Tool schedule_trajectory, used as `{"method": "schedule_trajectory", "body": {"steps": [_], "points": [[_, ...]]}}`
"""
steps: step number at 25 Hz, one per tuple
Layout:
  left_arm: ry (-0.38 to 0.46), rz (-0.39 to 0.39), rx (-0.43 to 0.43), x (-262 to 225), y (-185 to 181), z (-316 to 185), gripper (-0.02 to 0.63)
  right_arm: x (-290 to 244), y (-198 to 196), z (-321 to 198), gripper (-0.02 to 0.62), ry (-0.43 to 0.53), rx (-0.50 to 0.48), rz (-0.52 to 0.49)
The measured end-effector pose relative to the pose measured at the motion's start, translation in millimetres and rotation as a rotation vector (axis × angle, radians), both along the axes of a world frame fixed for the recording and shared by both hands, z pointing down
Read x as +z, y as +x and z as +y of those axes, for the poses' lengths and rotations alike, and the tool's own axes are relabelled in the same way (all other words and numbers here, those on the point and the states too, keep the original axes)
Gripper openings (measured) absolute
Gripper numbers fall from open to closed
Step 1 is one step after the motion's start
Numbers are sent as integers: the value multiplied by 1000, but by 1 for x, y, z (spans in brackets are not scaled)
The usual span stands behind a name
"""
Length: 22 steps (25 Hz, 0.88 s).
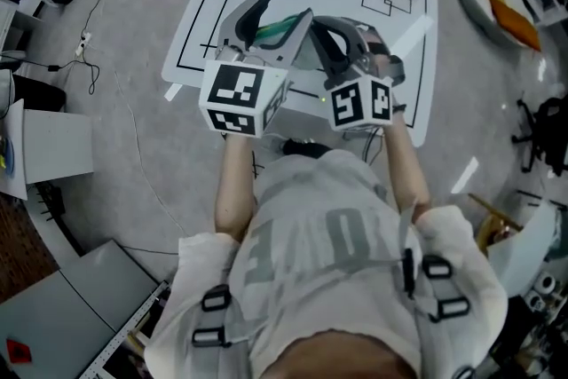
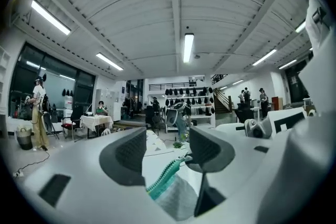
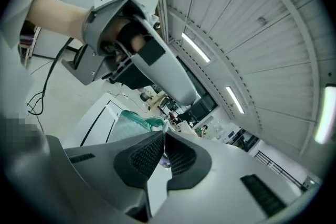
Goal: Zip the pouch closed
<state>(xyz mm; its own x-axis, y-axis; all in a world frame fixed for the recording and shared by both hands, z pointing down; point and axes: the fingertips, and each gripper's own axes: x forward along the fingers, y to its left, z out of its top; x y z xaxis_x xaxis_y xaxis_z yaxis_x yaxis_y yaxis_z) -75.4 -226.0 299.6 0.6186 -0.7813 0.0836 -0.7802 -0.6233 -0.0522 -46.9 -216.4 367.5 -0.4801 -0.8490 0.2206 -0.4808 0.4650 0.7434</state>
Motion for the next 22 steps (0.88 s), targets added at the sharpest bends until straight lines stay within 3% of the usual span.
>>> {"method": "schedule_trajectory", "body": {"steps": [8,12,14,18,22], "points": [[-132,-34,20,40,-2,8,244,16,-12,14,17,35,-85,120],[-144,-137,117,54,6,14,234,23,-15,20,17,38,-136,156],[-141,-146,147,54,5,14,219,24,-15,23,17,39,-157,171],[-204,3,190,51,2,12,164,26,-18,27,17,38,-186,190],[-354,146,264,60,9,12,164,25,-19,27,17,41,-190,198]]}}
